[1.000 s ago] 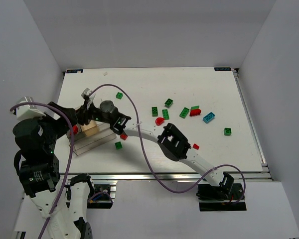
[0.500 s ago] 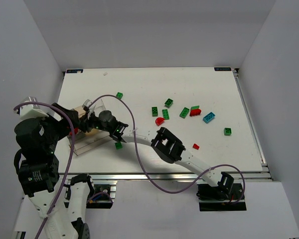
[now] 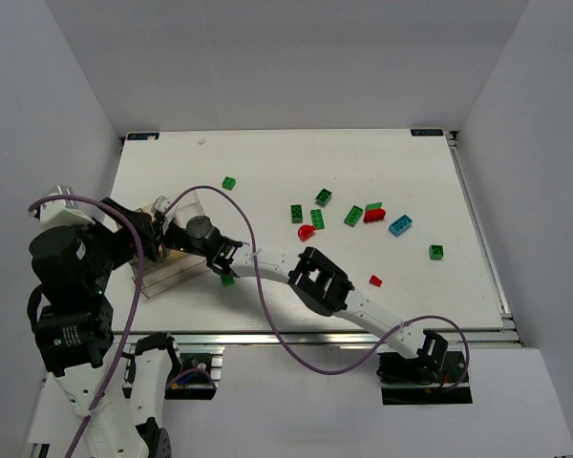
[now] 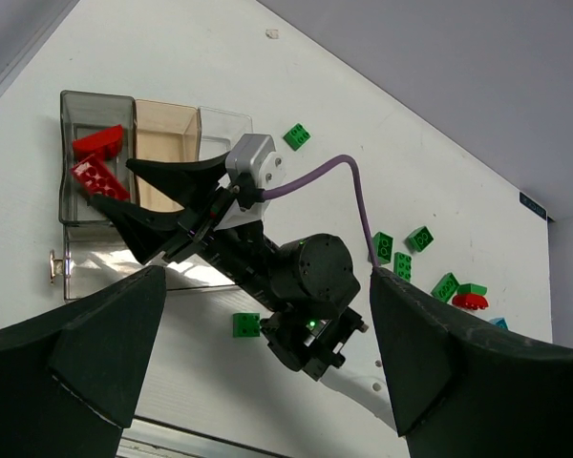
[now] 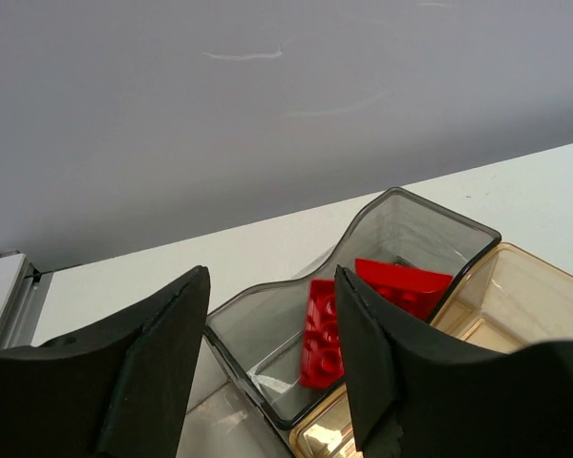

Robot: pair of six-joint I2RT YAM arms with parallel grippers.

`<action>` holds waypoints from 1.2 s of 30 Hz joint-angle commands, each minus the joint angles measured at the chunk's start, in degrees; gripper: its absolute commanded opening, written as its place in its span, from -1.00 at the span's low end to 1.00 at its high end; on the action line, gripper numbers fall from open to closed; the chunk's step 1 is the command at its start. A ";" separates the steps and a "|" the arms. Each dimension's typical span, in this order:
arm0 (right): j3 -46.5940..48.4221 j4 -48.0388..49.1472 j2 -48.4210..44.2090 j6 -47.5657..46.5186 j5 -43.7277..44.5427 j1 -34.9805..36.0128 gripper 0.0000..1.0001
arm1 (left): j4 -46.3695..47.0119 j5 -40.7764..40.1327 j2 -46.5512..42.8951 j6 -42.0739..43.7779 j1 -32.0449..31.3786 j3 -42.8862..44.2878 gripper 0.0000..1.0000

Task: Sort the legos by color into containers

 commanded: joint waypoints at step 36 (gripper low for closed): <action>-50.78 -58.06 -62.05 -19.17 -36.31 -49.72 0.27 | 19.50 25.20 21.65 -9.71 -17.78 -22.63 0.61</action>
